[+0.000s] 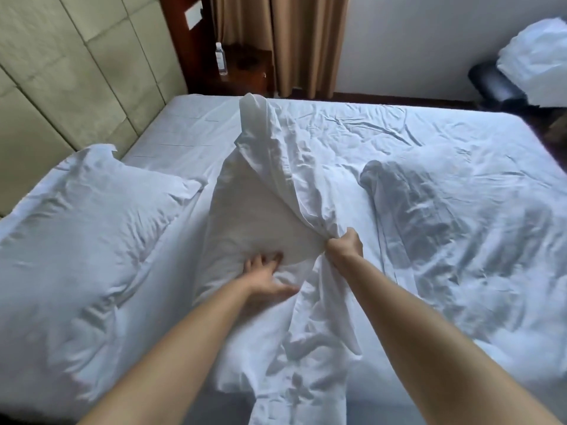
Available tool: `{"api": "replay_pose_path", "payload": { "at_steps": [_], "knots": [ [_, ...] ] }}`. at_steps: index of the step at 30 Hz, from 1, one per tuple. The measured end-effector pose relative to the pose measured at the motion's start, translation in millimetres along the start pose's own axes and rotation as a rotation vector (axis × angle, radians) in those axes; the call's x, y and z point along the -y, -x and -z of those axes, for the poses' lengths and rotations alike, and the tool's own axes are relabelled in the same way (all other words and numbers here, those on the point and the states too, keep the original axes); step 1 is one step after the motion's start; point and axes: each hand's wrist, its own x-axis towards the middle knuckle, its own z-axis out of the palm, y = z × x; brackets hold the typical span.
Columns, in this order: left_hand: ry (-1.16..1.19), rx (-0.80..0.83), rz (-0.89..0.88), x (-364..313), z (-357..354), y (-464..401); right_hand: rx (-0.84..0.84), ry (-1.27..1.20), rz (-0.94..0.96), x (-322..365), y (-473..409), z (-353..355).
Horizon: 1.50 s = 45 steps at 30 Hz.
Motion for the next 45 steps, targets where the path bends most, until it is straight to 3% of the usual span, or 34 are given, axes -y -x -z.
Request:
{"api": "replay_pose_path", "payload": {
  "at_steps": [7, 11, 14, 18, 21, 24, 29, 32, 36, 41, 45],
  "knots": [
    [-0.120, -0.107, 0.061, -35, -17, 6, 0.081, 0.005, 0.091, 1, -24, 23],
    [-0.026, -0.265, 0.091, -87, -11, 17, 0.088, -0.028, 0.229, 25, -35, 83],
    [-0.044, -0.352, 0.017, -138, -8, 15, 0.034, -0.141, 0.235, 13, -61, 135],
    [-0.144, -0.247, -0.117, -186, -37, 3, -0.001, -0.224, 0.049, -74, -102, 175],
    [-0.274, -0.113, -0.097, -199, -79, -4, 0.079, -0.194, -0.102, -154, -118, 167],
    [-0.347, -0.019, -0.017, -200, -114, -4, 0.173, -0.168, -0.150, -185, -115, 151],
    [-0.375, 0.078, 0.054, -194, -137, -3, 0.483, 0.018, -0.064, -189, -85, 132],
    [-0.391, 0.074, 0.015, -192, -140, -1, 0.503, 0.130, -0.010, -199, -78, 129],
    [-0.330, -0.064, -0.078, -173, -137, 15, 0.283, 0.084, 0.038, -195, -76, 140],
    [-0.227, -0.324, -0.043, -131, -144, 46, 0.132, 0.393, 0.197, -195, -40, 129],
    [-0.205, -0.505, 0.080, -87, -150, 70, 0.209, 0.618, 0.436, -193, 2, 101]
  ]
}}
